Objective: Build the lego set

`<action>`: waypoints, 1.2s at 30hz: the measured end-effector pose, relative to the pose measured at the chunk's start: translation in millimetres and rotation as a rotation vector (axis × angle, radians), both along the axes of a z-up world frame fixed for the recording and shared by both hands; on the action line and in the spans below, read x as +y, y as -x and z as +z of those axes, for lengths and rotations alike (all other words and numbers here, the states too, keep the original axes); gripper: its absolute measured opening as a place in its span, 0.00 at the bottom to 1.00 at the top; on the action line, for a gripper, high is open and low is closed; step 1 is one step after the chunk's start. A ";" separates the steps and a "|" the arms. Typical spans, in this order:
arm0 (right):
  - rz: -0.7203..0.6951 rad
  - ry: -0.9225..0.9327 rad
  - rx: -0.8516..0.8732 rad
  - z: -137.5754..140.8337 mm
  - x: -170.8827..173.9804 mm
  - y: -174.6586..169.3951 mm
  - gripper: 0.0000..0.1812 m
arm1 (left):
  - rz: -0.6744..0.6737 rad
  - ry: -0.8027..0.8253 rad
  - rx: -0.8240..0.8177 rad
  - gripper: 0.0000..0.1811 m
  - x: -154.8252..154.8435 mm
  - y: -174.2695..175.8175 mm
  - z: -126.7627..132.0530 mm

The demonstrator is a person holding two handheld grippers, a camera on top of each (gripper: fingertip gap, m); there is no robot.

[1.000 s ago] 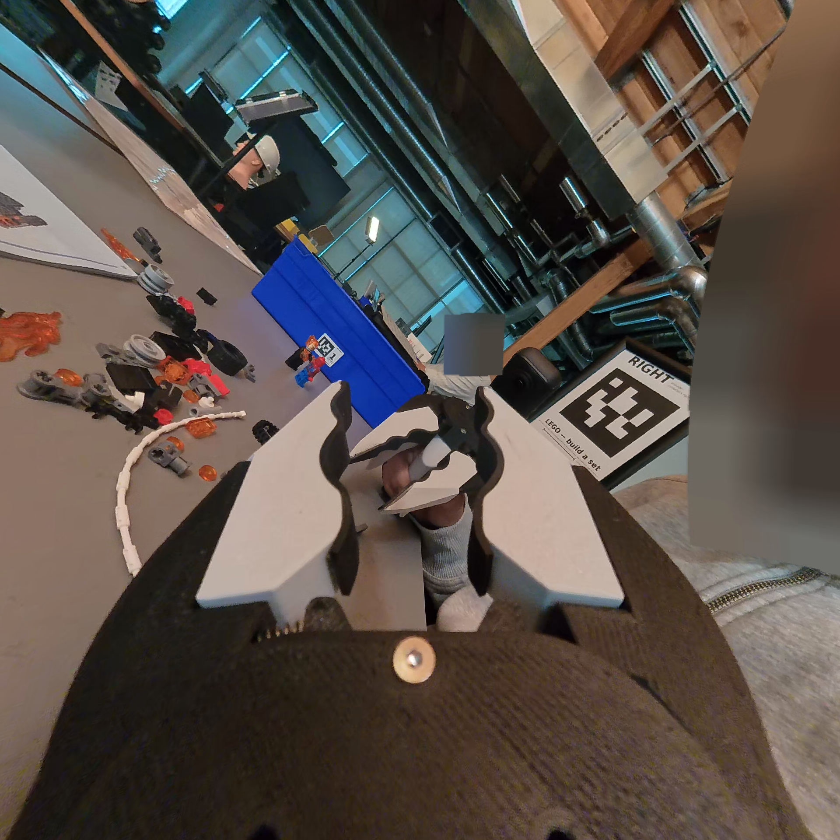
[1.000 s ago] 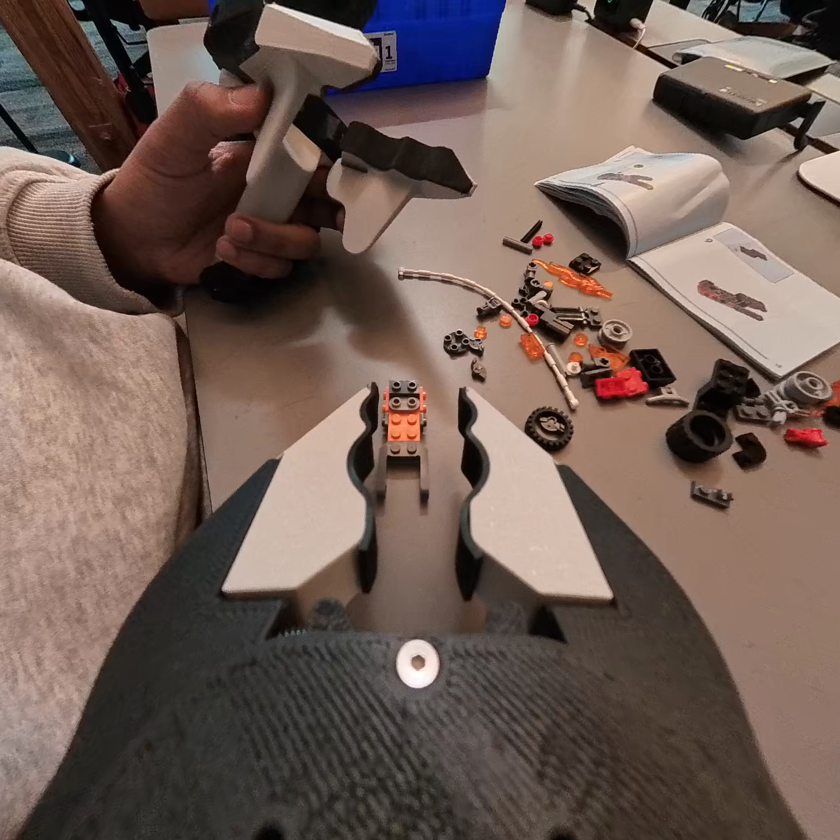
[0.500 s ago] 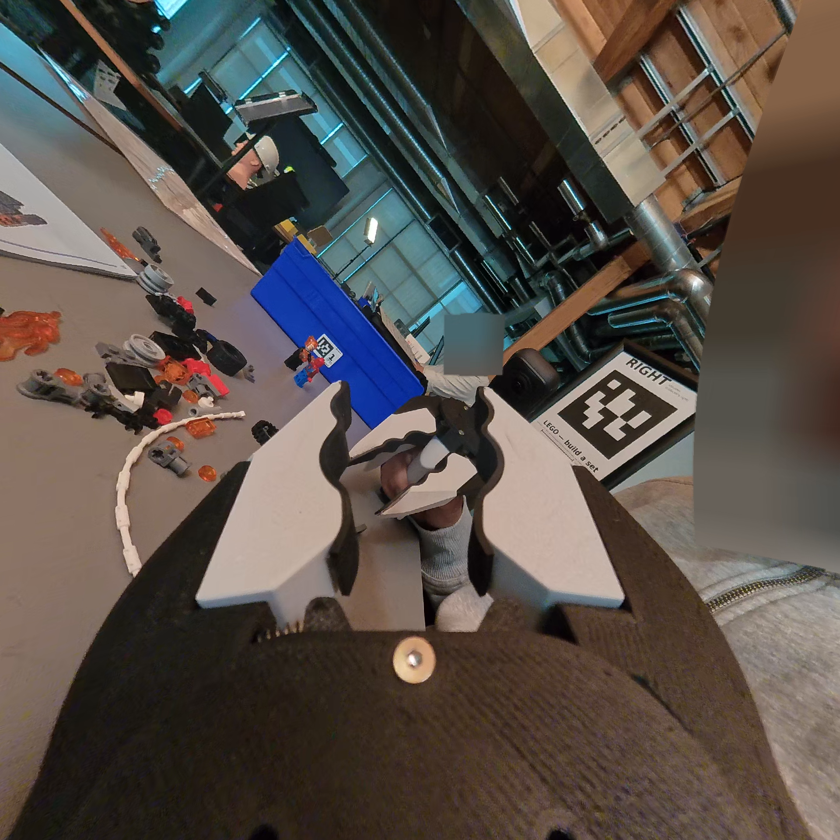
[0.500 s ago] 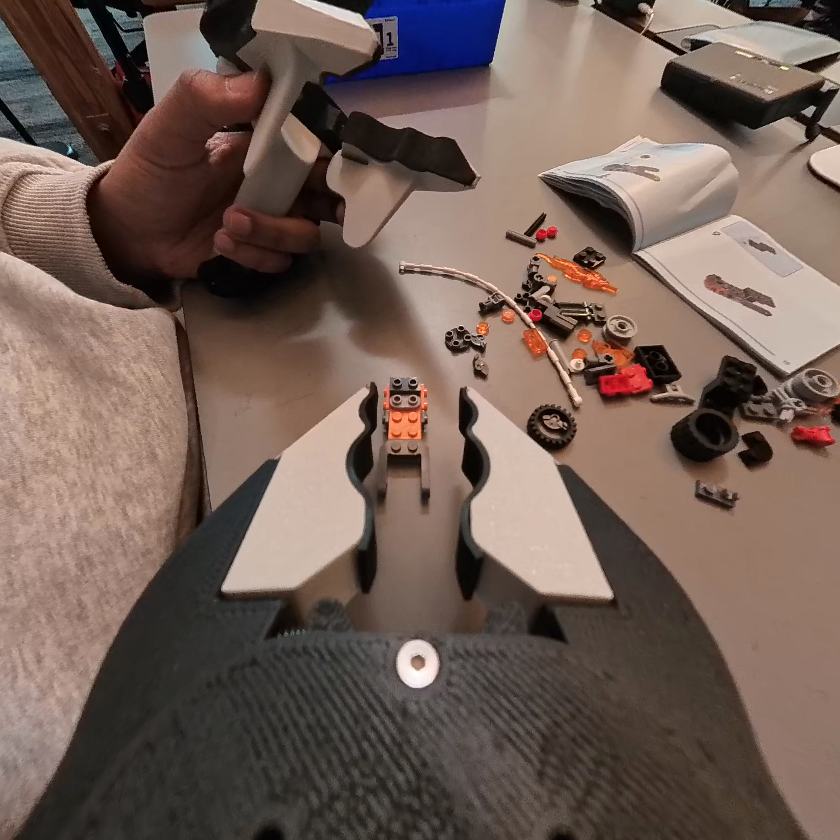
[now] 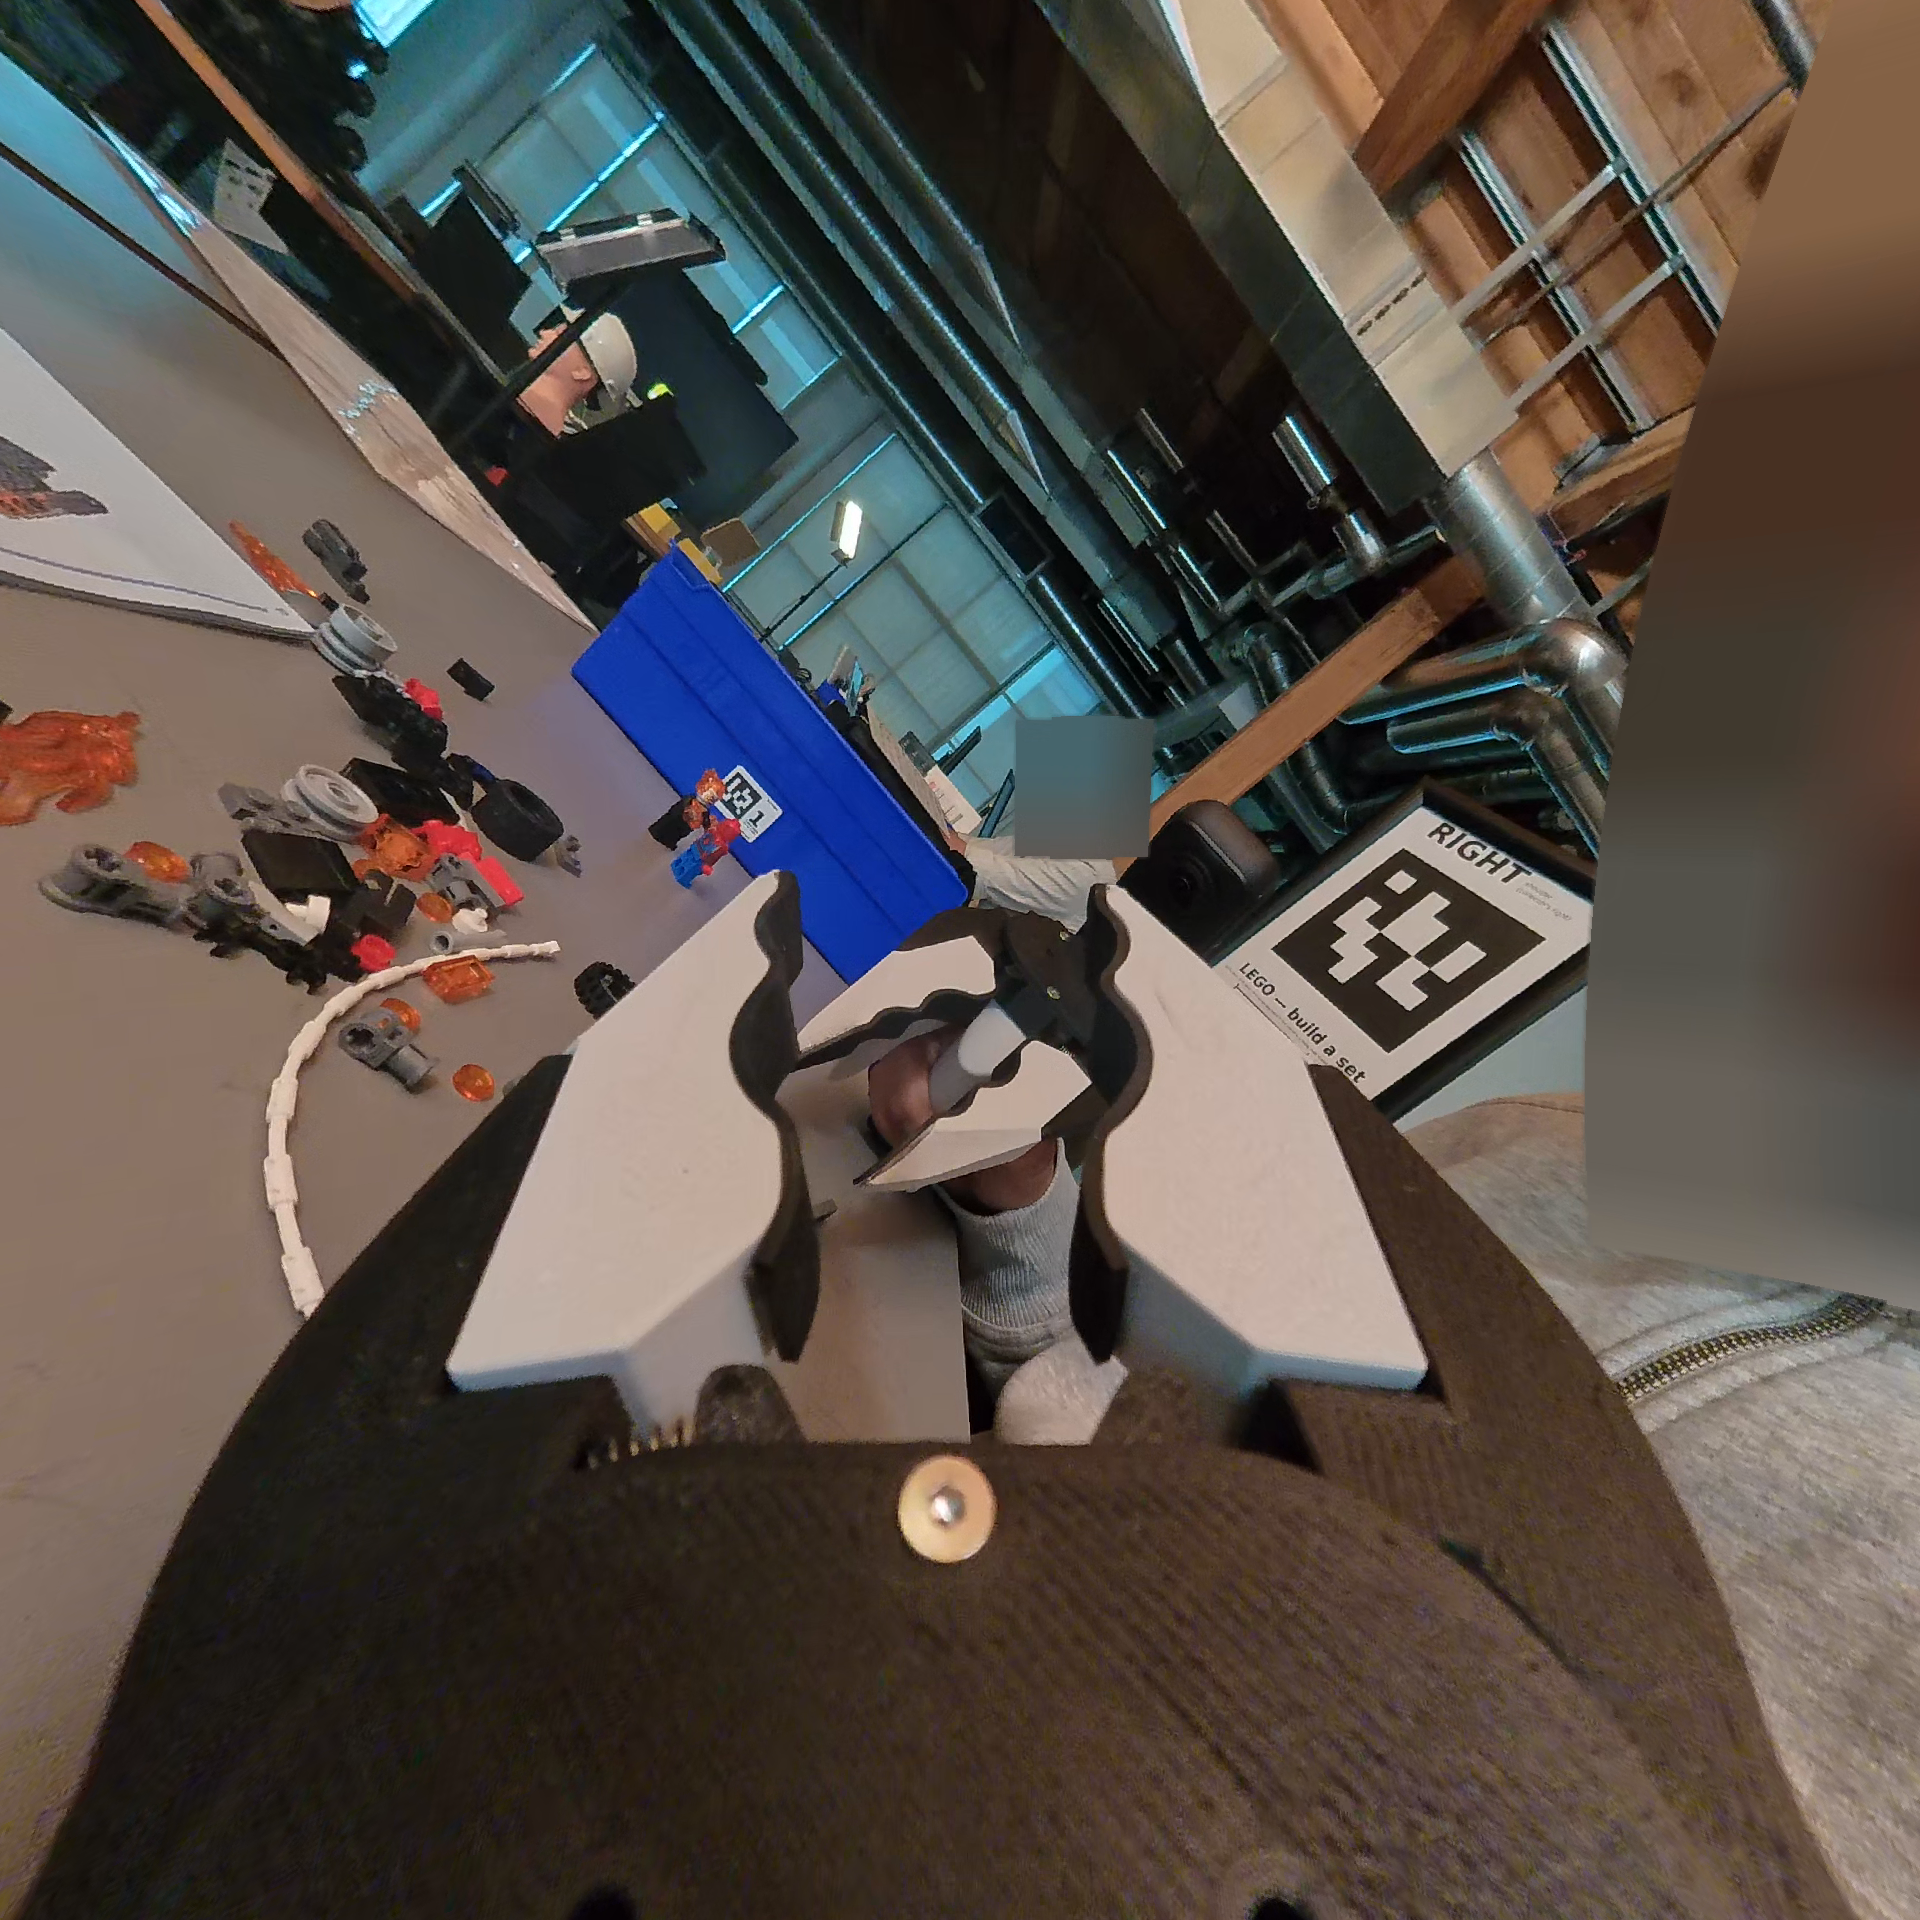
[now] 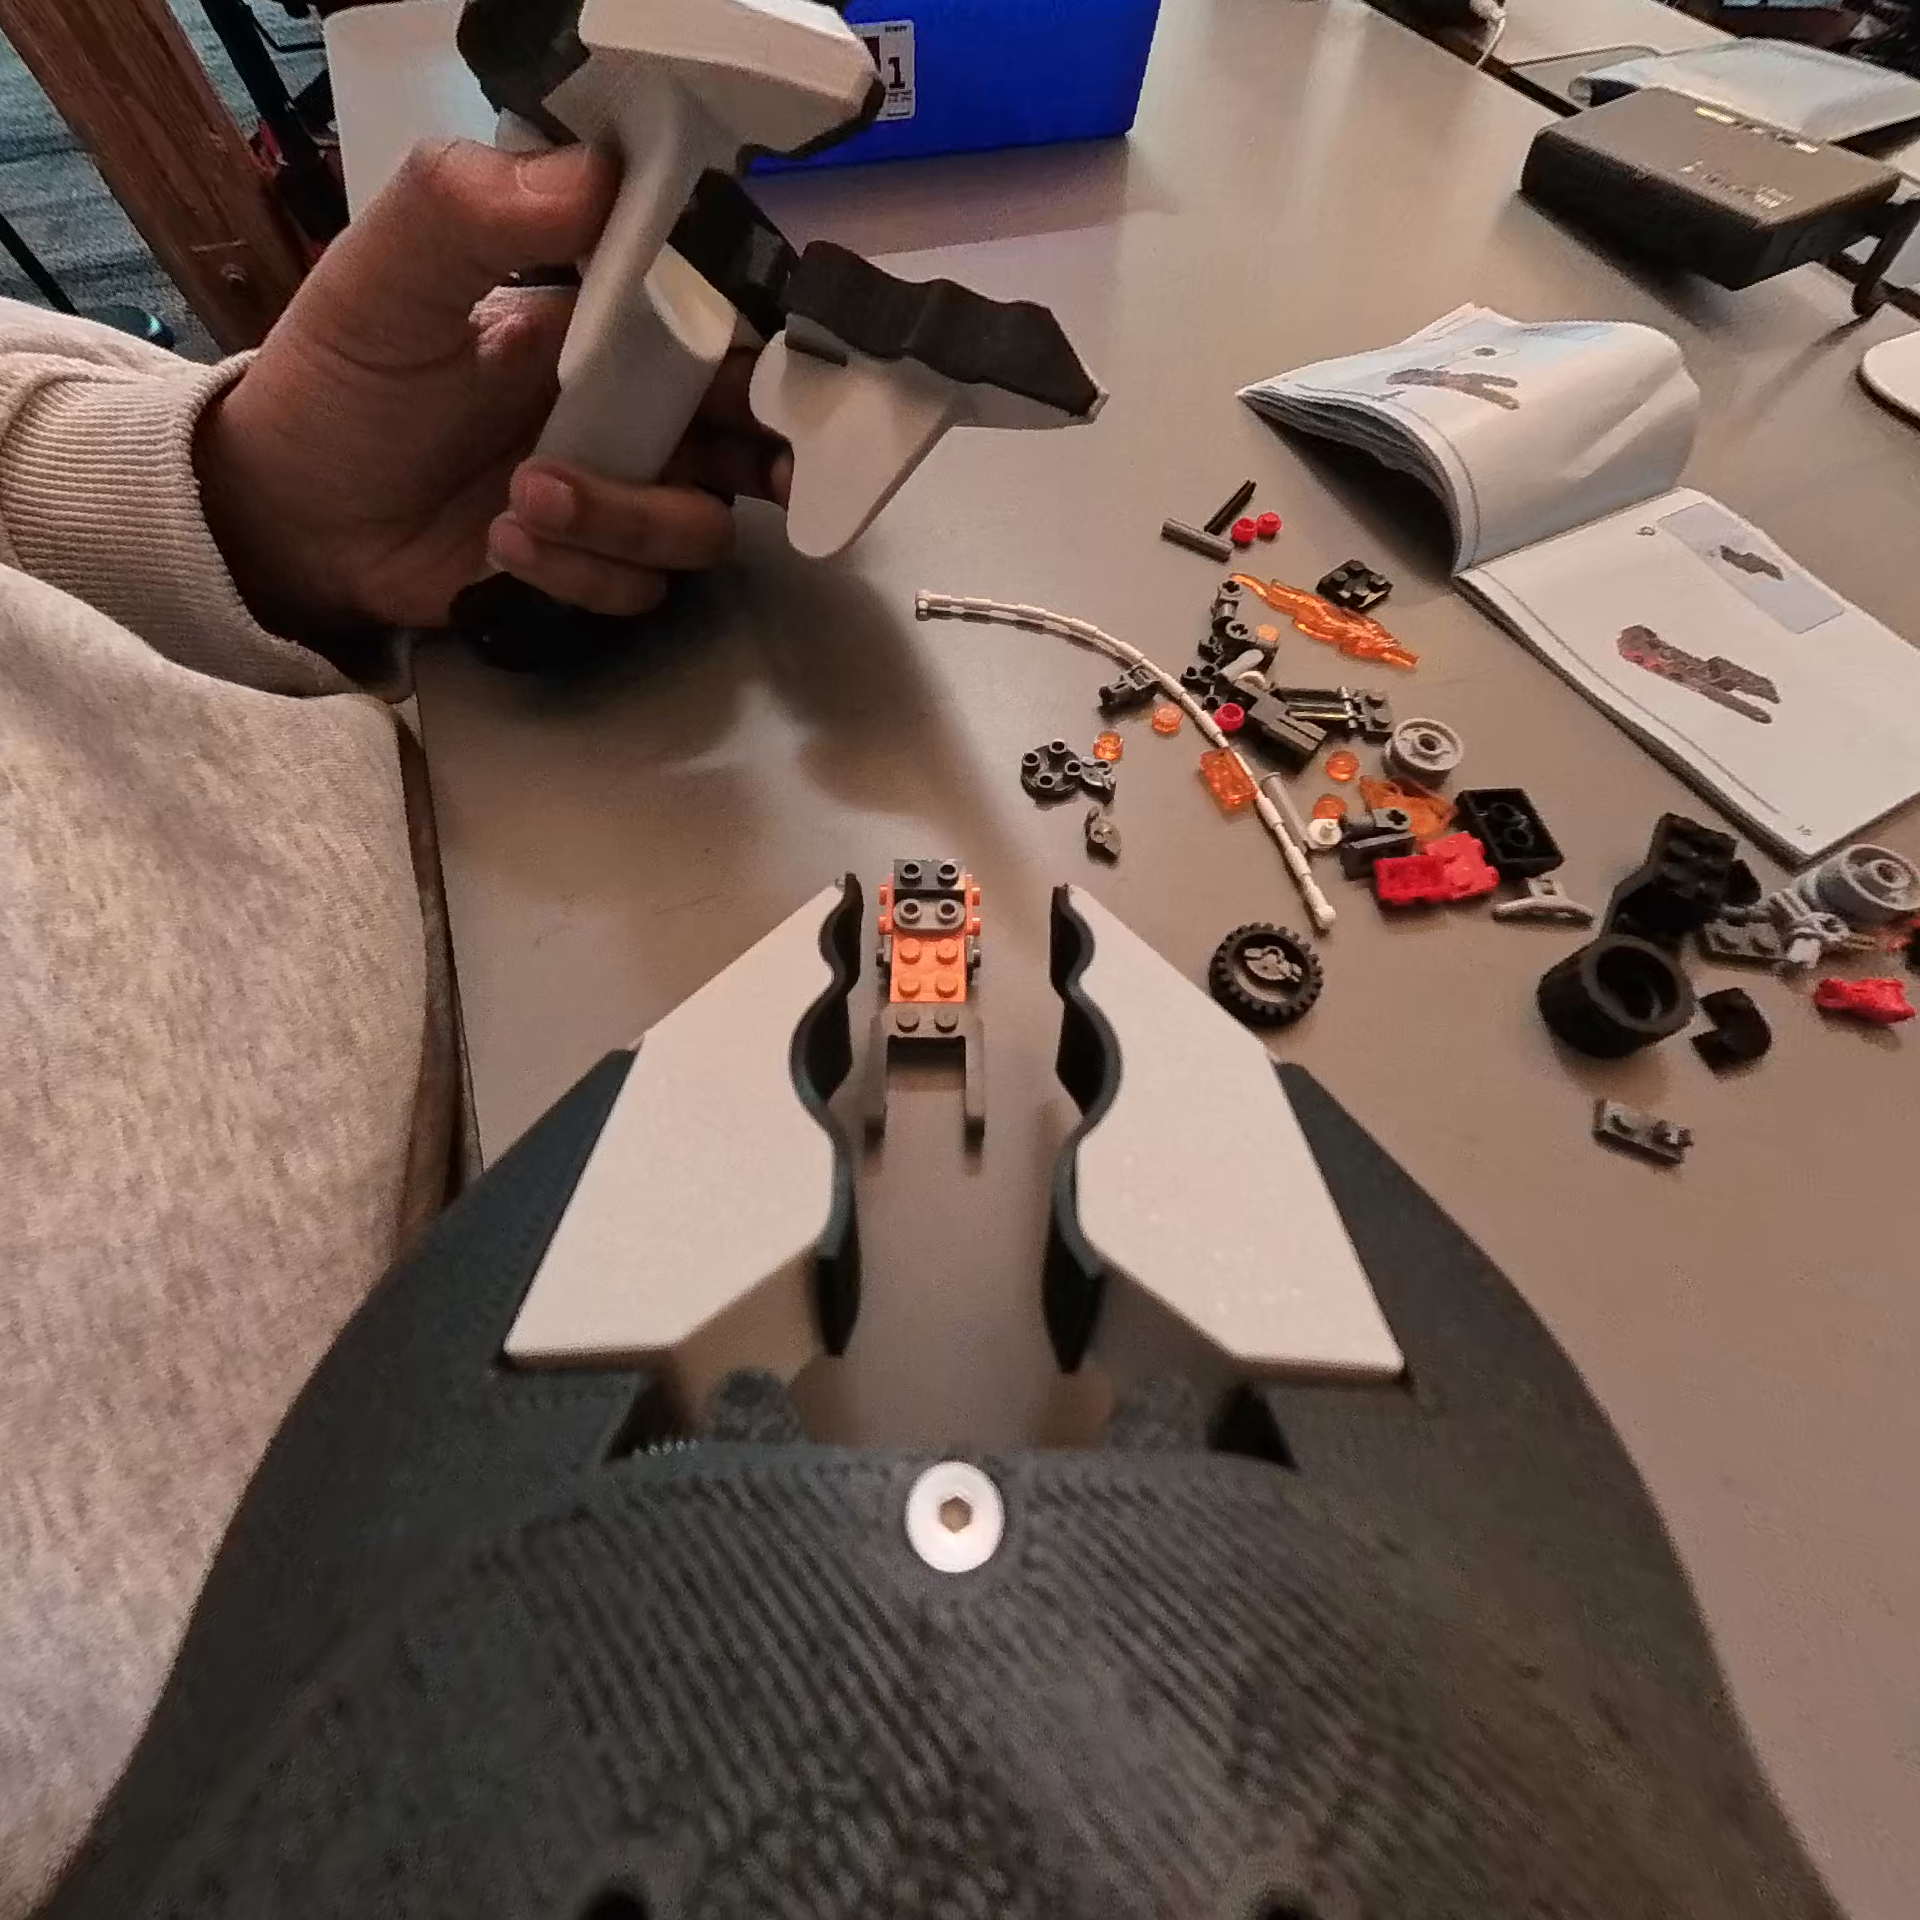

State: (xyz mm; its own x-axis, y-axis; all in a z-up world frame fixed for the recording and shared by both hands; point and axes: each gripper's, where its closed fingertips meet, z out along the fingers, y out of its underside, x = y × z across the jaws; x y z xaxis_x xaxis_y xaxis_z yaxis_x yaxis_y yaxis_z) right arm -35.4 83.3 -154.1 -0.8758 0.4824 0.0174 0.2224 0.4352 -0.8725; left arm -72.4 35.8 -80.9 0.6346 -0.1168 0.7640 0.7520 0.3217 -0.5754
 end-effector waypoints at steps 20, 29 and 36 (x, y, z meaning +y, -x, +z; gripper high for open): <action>0.001 0.108 0.056 19.2 4.1 -0.9 0.17 | 0.000 -0.005 -0.004 0.29 -0.5 0.4 0.4; 0.037 0.193 0.081 32.6 6.8 -6.1 0.22 | 0.001 -0.007 -0.005 0.29 -0.6 0.5 0.4; 0.020 -0.218 0.183 -17.0 11.6 -2.2 0.21 | 0.001 -0.009 -0.006 0.29 -0.9 0.5 0.6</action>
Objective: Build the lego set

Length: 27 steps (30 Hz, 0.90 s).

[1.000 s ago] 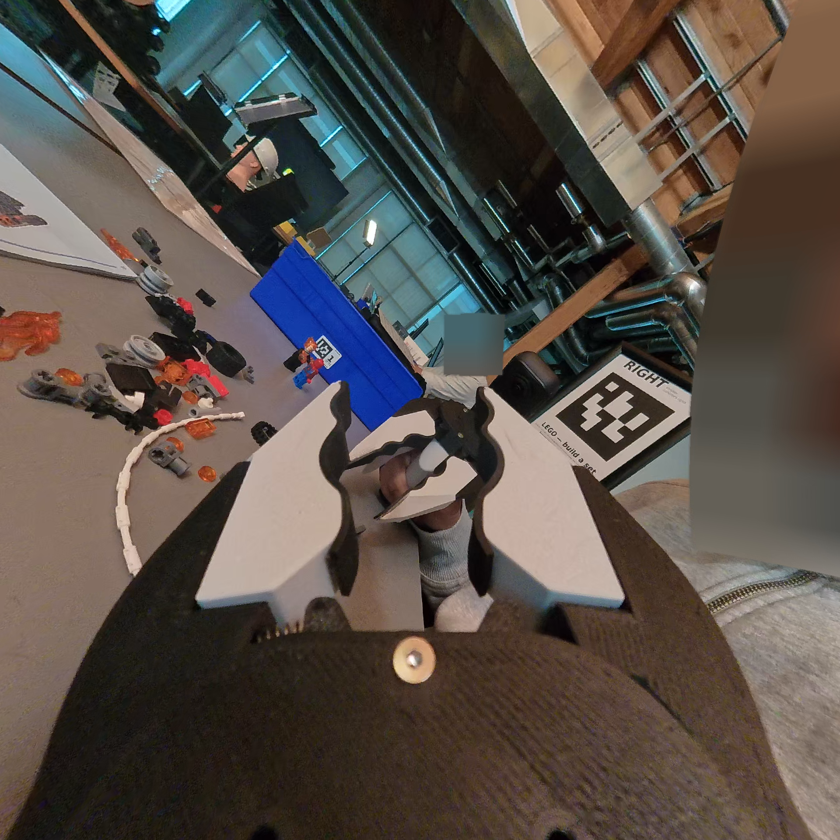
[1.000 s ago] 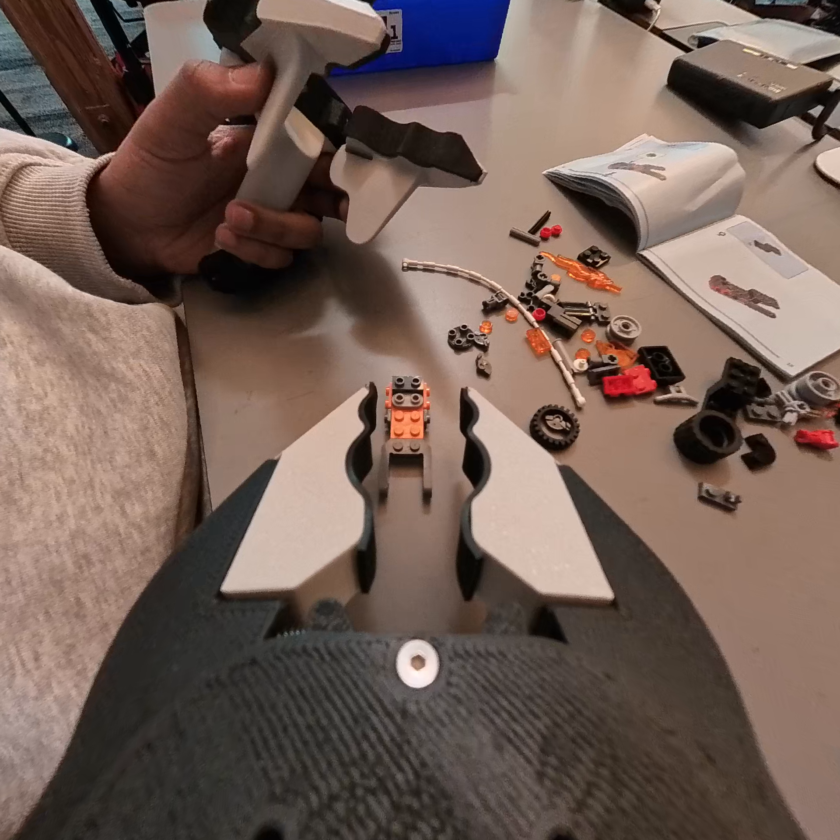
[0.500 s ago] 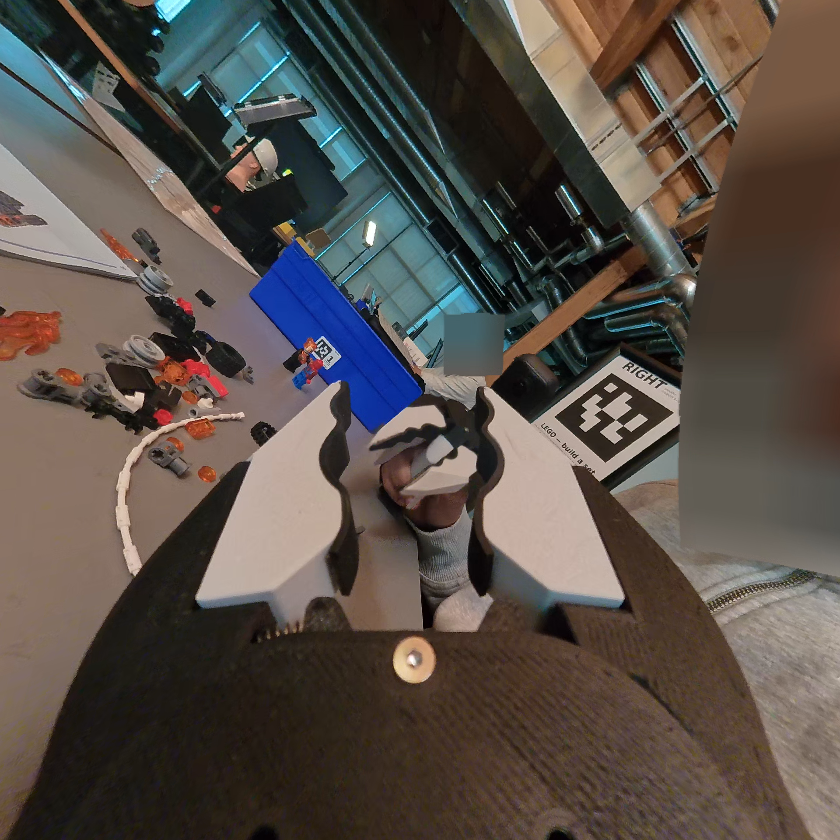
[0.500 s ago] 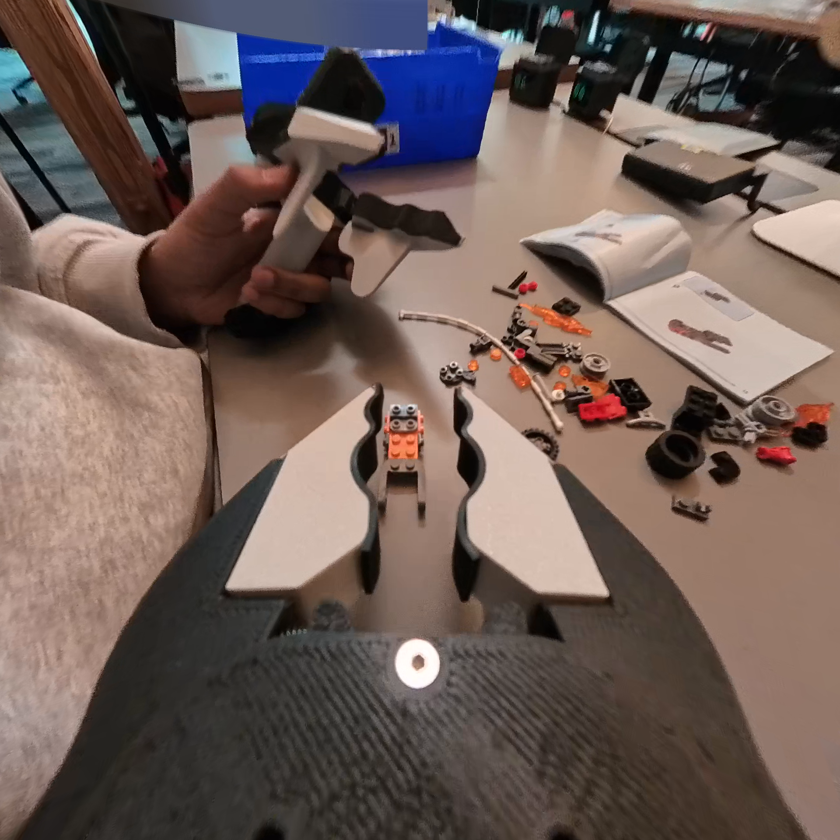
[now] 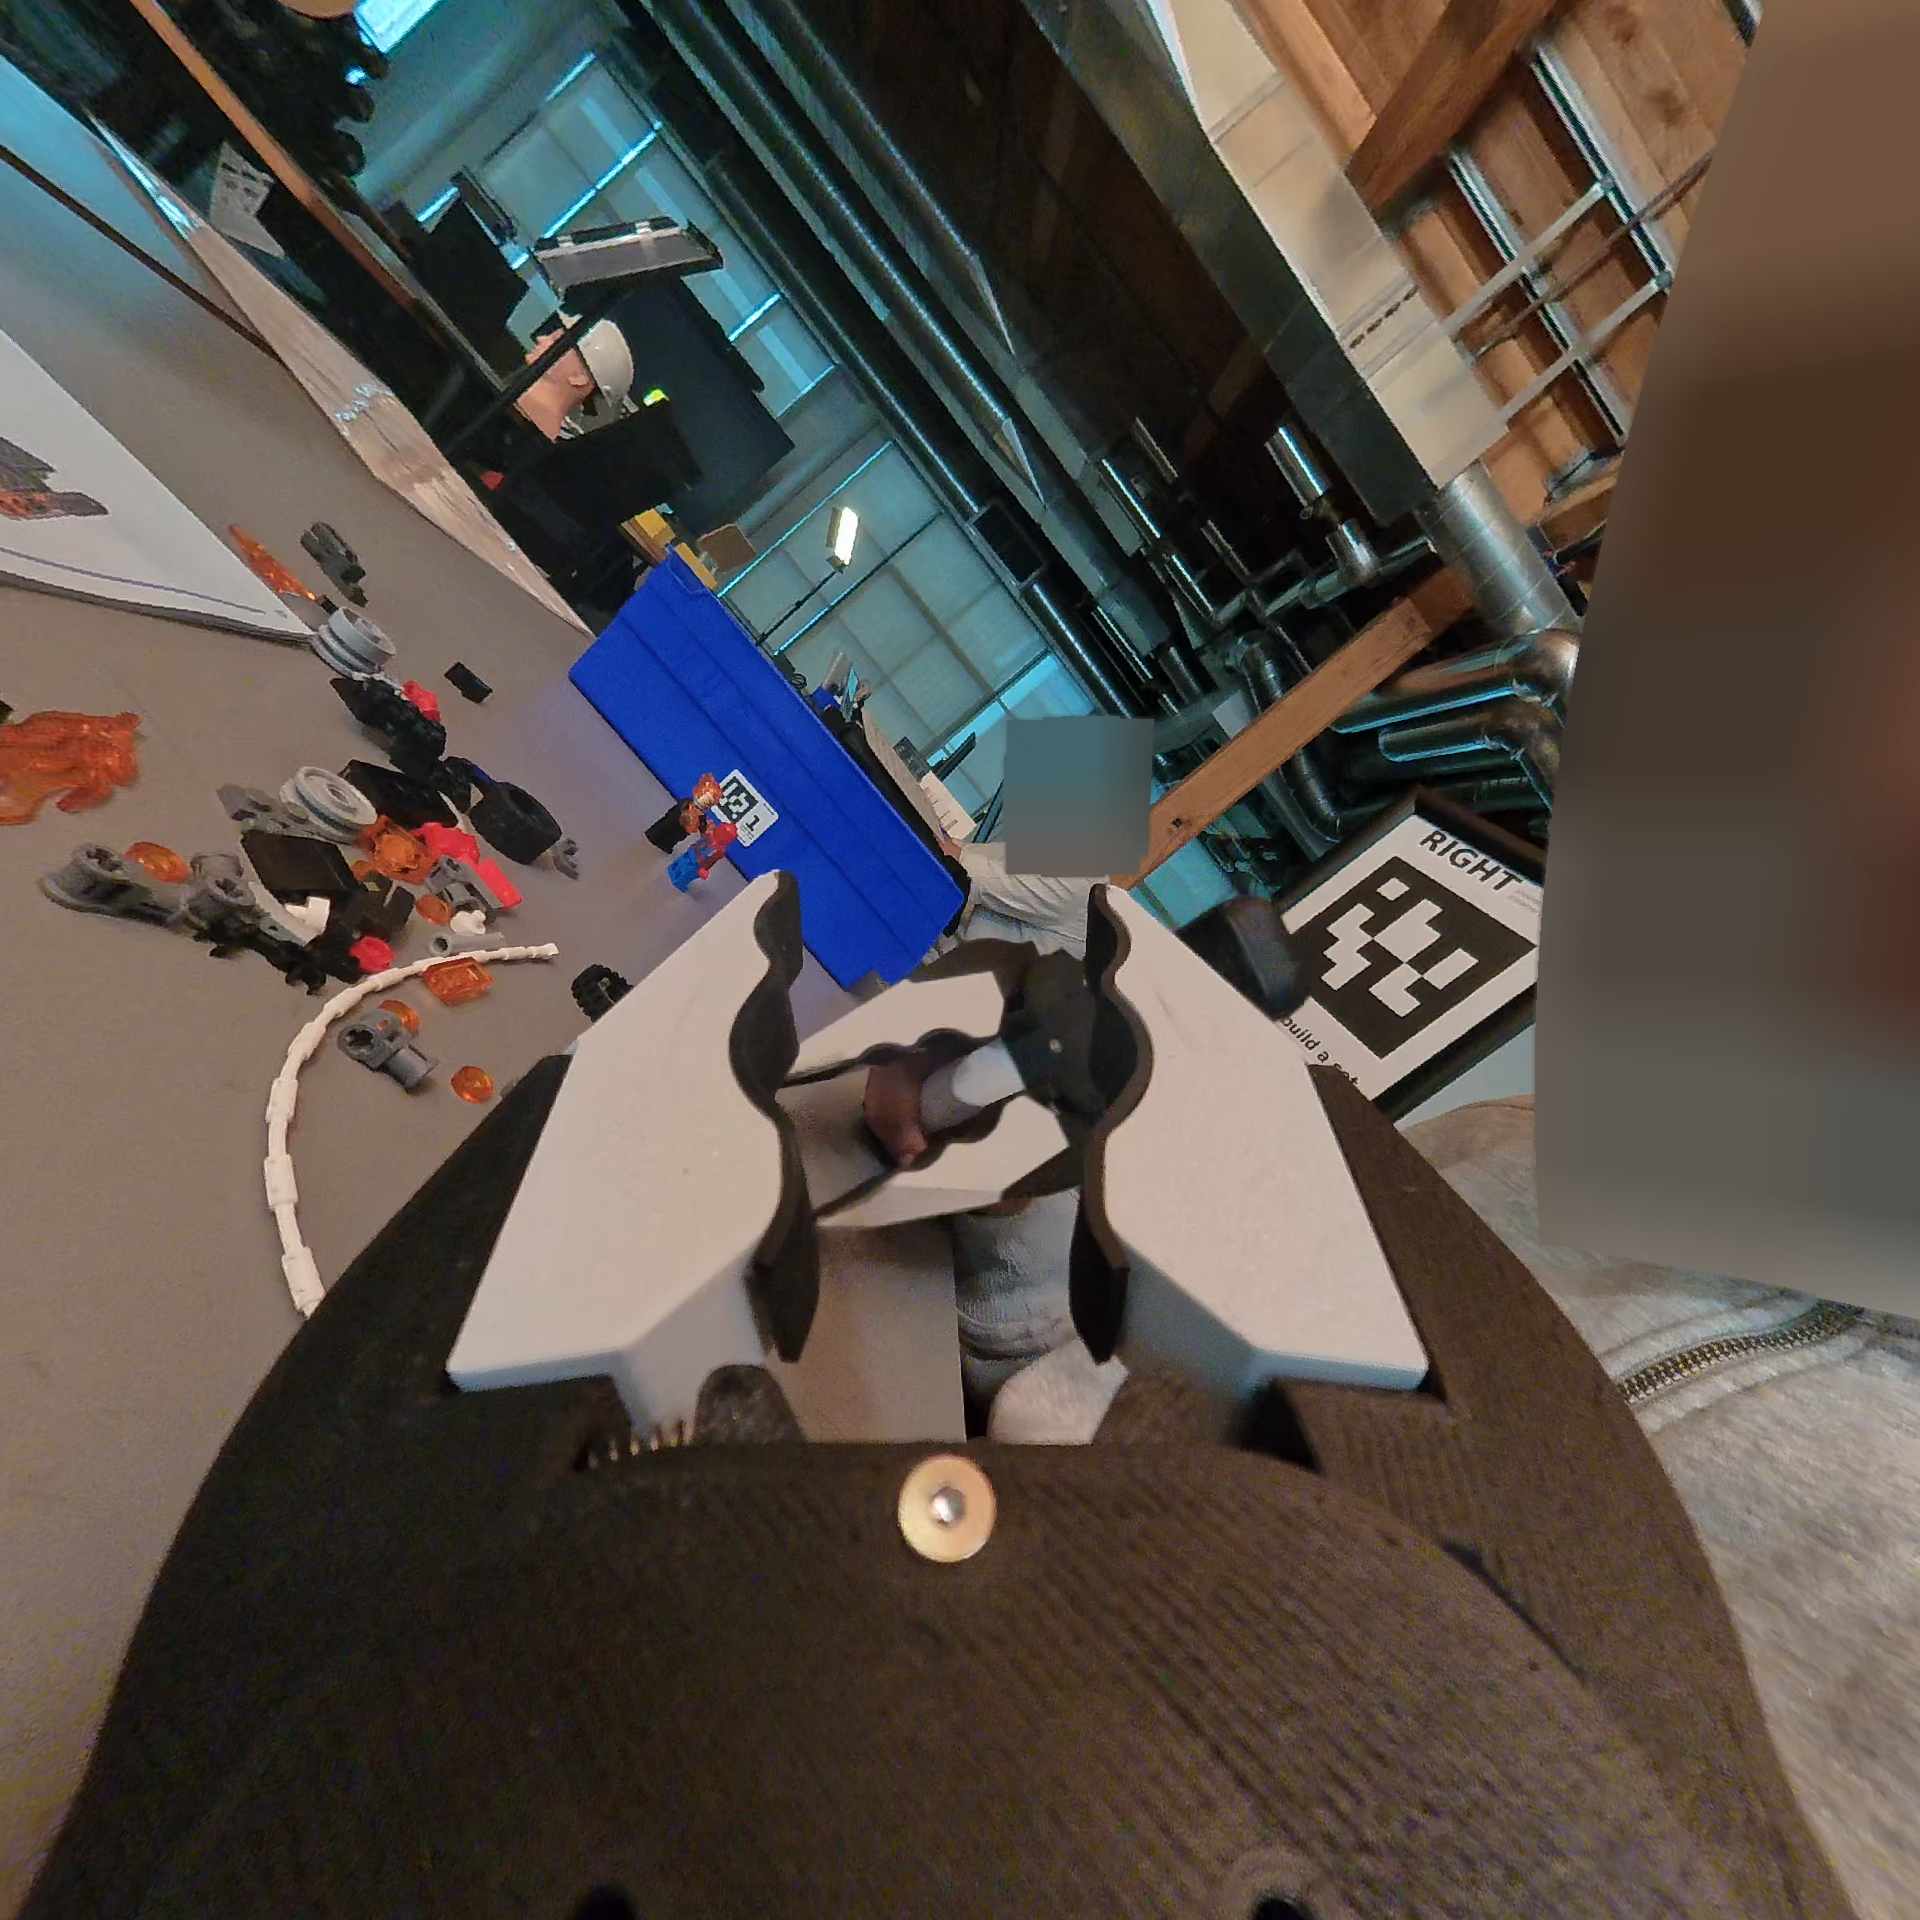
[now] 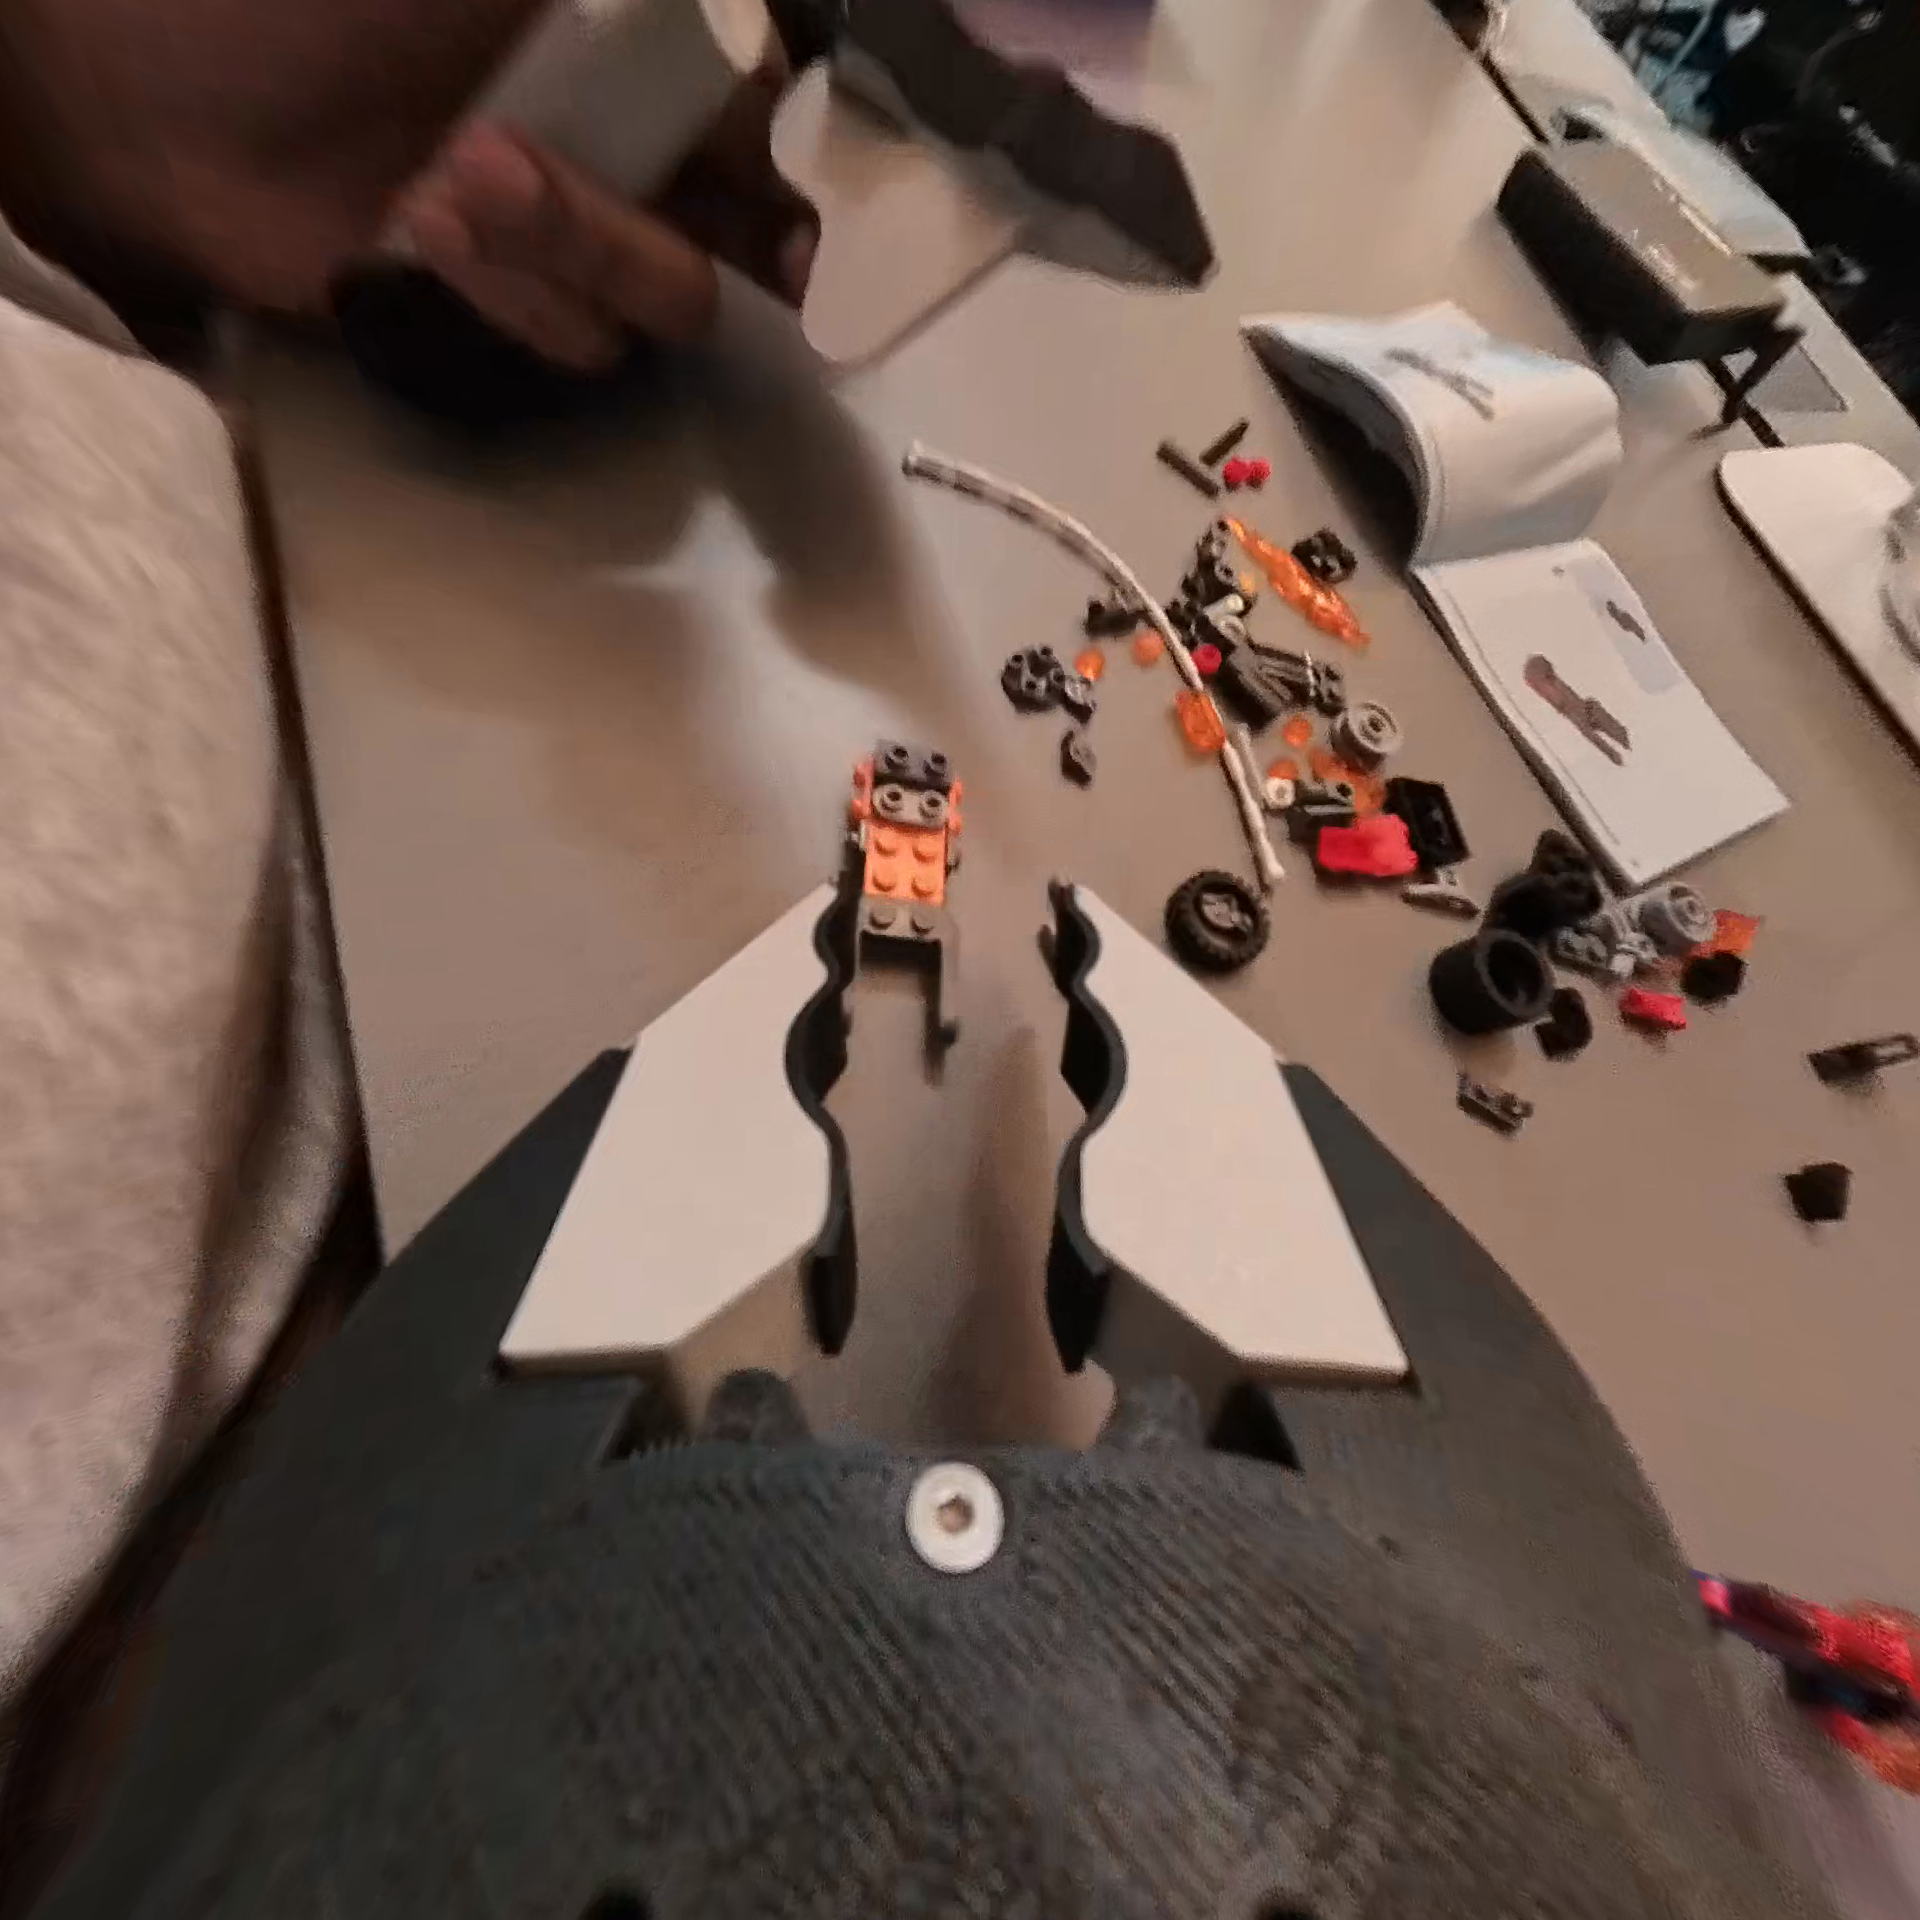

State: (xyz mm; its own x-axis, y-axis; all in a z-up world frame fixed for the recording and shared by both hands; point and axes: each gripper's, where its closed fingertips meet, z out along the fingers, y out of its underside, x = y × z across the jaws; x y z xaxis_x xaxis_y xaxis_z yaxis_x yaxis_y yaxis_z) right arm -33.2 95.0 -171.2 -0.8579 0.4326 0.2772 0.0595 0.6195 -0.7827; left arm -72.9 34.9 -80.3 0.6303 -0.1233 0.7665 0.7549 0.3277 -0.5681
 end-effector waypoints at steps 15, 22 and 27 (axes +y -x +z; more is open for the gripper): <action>-0.074 -0.007 0.012 -0.1 9.6 11.1 0.17 | 0.001 0.002 0.000 0.29 0.2 0.1 -0.2; -0.100 -0.003 0.012 0.4 12.2 14.7 0.17 | 0.001 0.002 -0.001 0.29 0.3 0.2 -0.4; -0.099 0.030 0.011 4.8 12.6 14.5 0.17 | 0.001 0.002 -0.002 0.29 0.3 0.3 -0.4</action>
State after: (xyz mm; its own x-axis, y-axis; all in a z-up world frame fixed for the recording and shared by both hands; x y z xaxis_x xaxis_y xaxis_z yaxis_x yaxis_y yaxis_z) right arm -47.7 107.5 -166.4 -0.8075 0.5233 0.2723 0.1105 0.5876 -0.8016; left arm -73.3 35.2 -80.7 0.6289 -0.1214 0.7679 0.7557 0.3272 -0.5673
